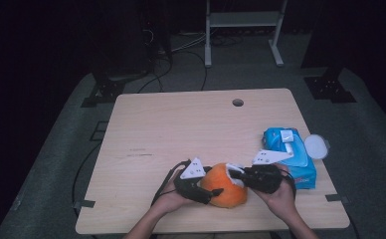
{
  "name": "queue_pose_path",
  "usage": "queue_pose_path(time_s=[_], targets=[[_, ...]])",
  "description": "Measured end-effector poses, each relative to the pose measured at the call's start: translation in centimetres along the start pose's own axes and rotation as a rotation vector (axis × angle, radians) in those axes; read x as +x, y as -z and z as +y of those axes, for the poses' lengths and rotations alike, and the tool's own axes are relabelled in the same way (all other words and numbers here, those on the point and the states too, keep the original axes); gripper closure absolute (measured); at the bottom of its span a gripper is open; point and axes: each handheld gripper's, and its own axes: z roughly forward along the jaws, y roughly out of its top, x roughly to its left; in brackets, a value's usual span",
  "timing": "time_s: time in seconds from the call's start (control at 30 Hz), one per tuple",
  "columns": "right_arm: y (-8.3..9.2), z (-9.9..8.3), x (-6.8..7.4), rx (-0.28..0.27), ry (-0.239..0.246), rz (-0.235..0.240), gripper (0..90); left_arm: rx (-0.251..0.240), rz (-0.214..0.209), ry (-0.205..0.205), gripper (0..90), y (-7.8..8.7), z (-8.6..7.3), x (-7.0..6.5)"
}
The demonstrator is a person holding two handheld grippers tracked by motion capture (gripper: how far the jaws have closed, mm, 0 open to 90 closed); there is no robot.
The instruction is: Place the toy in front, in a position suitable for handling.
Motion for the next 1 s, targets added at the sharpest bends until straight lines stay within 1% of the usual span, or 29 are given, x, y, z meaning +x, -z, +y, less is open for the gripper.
queue_pose_path(time_s=[0.03,0.07,0.13,0.17,0.2,0.23,0.33,0.37,0.4,0.43,0.5,0.53,0.57,0.6,0.63,0.67,0.7,0.73,0.77,0.8,0.83,0.87,0.9,0.93,0.97,1.0], targets=[[-0.2,0.2,0.6,0.001,0.02,0.011,83.0,0.005,0.01,-0.021,22.1,0.0,0.1,-0.3],[-0.4,0.3,1.0,0.004,0.044,0.009,83.0,0.011,0.013,-0.041,22.0,0.1,0.2,-0.5],[-0.5,0.4,1.1,0.011,0.052,0.007,83.0,0.005,-0.004,-0.041,21.2,0.3,0.1,-0.2],[-0.4,0.3,0.7,0.011,0.048,0.003,83.0,0.001,-0.017,-0.034,20.8,0.3,0.0,0.0],[-0.4,0.1,0.3,0.016,0.043,-0.01,82.9,-0.007,-0.027,-0.022,20.8,0.4,-0.1,0.1],[-0.2,-0.1,-0.3,0.019,0.033,-0.027,82.8,-0.011,-0.029,-0.019,20.8,0.4,-0.2,0.2],[0.3,-0.5,-1.4,0.023,-0.005,-0.051,82.9,-0.009,-0.033,-0.025,21.1,0.4,-0.3,0.1],[0.4,-0.5,-1.6,0.019,-0.016,-0.052,82.9,-0.008,-0.036,-0.028,21.0,0.4,-0.2,0.1],[0.5,-0.5,-1.5,0.02,-0.016,-0.052,82.9,-0.005,-0.038,-0.033,20.4,0.4,-0.2,0.1],[0.4,-0.5,-1.3,0.025,-0.005,-0.054,82.9,-0.006,-0.038,-0.037,19.1,0.4,-0.1,0.1],[0.2,-0.4,-0.9,0.03,0.023,-0.058,82.9,-0.011,-0.044,-0.018,13.1,0.4,-0.3,0.4],[0.2,-0.4,-0.9,0.031,0.027,-0.053,82.9,-0.015,-0.051,0.002,6.7,0.4,-0.4,0.6],[0.2,-0.4,-0.9,0.031,0.025,-0.049,82.9,-0.013,-0.05,0.02,6.7,0.3,-0.6,0.8],[0.2,-0.4,-1.0,0.03,0.021,-0.048,82.9,-0.011,-0.048,0.04,2.7,0.2,-0.8,1.0],[0.2,-0.4,-1.0,0.03,0.021,-0.048,82.9,-0.01,-0.059,0.063,2.7,0.1,-1.0,1.3],[0.2,-0.4,-1.1,0.029,0.018,-0.046,82.9,-0.012,-0.084,0.088,4.8,0.0,-1.2,1.5],[0.2,-0.4,-1.2,0.029,0.013,-0.048,82.9,-0.013,-0.086,0.092,10.3,-0.1,-1.3,1.5],[0.2,-0.4,-1.1,0.027,0.014,-0.053,83.0,-0.005,-0.073,0.069,15.6,0.1,-1.1,1.3],[0.2,-0.1,-0.5,0.016,0.031,-0.047,83.1,-0.007,-0.046,0.017,27.1,0.3,-0.8,1.0],[0.2,-0.1,-0.5,0.016,0.031,-0.047,83.1,-0.01,-0.029,-0.009,27.1,0.5,-0.5,0.7],[0.3,0.1,-0.1,0.009,0.04,-0.042,83.1,-0.026,0.009,-0.041,29.1,0.7,-0.1,0.3],[0.5,0.8,1.0,-0.026,0.064,-0.017,83.1,-0.033,0.043,-0.066,30.6,0.8,0.1,0.0],[0.5,0.8,1.0,-0.026,0.064,-0.017,83.1,-0.038,0.065,-0.08,30.6,0.8,0.3,-0.3],[0.6,0.9,1.3,-0.037,0.073,-0.005,83.1,-0.035,0.086,-0.104,30.6,0.8,0.5,-0.6],[0.5,1.1,1.6,-0.043,0.082,0.008,83.1,-0.033,0.097,-0.119,30.4,0.7,0.6,-1.0],[0.3,1.2,2.0,-0.038,0.1,0.001,83.1,-0.025,0.101,-0.128,29.8,0.6,0.7,-1.1]])
